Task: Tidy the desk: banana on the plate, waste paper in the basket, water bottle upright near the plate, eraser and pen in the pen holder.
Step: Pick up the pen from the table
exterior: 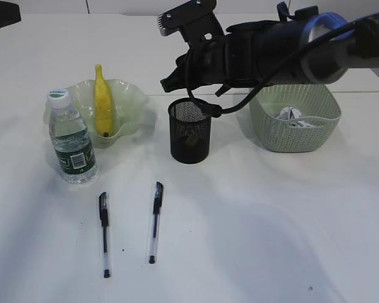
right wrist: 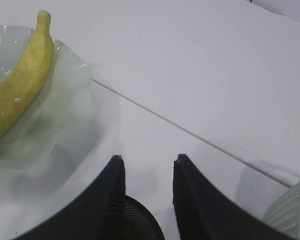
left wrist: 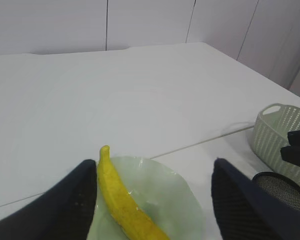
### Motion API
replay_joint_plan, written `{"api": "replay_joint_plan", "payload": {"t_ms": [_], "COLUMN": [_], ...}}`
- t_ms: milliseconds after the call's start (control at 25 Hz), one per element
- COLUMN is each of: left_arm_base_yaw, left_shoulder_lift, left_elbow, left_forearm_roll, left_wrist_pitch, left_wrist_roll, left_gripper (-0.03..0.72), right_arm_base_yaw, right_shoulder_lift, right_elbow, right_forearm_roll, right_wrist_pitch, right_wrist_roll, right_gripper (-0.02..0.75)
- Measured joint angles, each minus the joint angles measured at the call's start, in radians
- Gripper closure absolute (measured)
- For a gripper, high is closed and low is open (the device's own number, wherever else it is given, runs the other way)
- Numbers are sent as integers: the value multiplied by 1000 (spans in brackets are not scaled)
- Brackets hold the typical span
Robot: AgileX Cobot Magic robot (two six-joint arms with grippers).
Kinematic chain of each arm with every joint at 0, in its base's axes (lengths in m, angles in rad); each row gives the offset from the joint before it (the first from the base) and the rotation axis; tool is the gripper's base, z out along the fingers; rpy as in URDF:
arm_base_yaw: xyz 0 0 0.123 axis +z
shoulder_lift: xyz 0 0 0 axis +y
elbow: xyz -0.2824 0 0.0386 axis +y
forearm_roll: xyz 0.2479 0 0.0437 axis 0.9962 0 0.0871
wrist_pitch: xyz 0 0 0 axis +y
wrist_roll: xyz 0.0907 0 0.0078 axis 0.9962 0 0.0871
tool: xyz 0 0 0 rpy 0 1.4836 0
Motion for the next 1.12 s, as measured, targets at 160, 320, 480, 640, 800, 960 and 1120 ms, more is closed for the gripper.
{"api": "replay_joint_plan", "payload": {"t_ms": [160, 320, 480, 640, 800, 960, 1120], "left_arm_base_yaw": [0, 0, 0, 0, 0, 0, 0], "left_shoulder_lift": [0, 0, 0, 0, 0, 0, 0], "left_elbow": [0, 0, 0, 0, 0, 0, 0], "left_forearm_roll": [0, 0, 0, 0, 0, 0, 0], "left_wrist_pitch": [15, 31, 47, 49, 49, 49, 49], "left_wrist_roll": [0, 0, 0, 0, 0, -2, -2], "left_gripper": [183, 183, 183, 183, 183, 183, 183], "right_arm_base_yaw": [0, 0, 0, 0, 0, 0, 0], "right_shoulder_lift": [0, 0, 0, 0, 0, -4, -45], "right_elbow": [0, 0, 0, 0, 0, 7, 52], "right_forearm_roll": [-2, -3, 4, 6, 6, 8, 8], "right_wrist_pitch": [2, 3, 3, 3, 1, -29, -22], "right_wrist_roll": [-7, -7, 3, 82, 114, 118, 122], "right_gripper": [489, 489, 489, 489, 489, 489, 489]}}
